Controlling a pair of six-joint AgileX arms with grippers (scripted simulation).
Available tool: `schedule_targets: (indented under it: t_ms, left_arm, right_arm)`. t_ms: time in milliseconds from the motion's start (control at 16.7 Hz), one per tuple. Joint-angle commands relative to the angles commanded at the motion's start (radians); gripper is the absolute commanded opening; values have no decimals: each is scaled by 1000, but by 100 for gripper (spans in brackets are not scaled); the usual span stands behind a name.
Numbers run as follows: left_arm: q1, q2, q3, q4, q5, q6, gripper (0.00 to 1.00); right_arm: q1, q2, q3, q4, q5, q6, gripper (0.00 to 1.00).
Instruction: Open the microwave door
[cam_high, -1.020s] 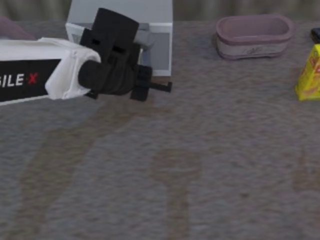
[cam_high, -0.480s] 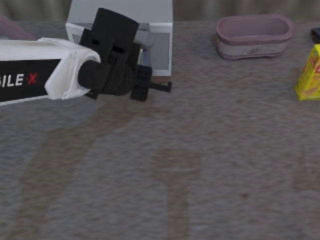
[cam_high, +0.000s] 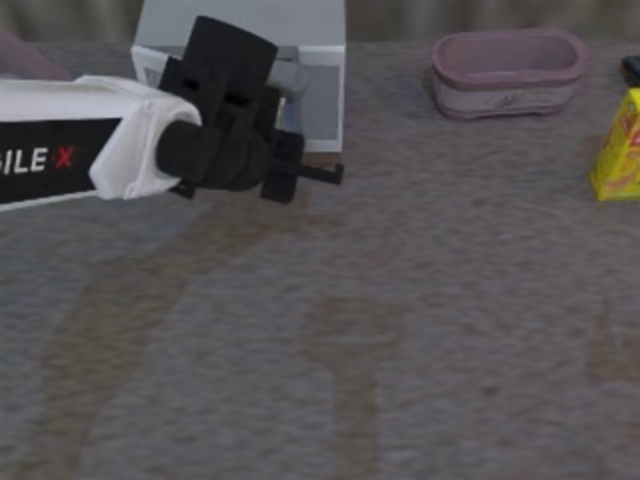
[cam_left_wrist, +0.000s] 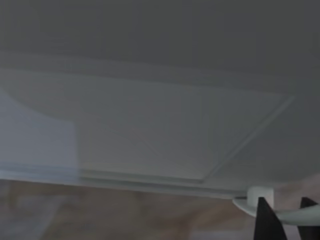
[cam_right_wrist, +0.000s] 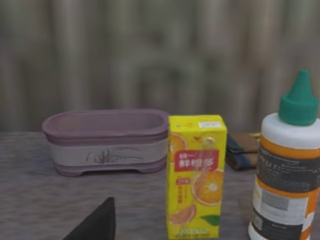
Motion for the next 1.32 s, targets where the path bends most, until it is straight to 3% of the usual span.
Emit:
schedule_targets:
  t_ms: [360,1320]
  left_arm:
    - [23,-26,-36,12,29,49,0]
    - [23,-26,-37,12,30,50,0]
  right_arm:
    - [0,0,0,0,0,0,100]
    - [0,0,0,0,0,0,100]
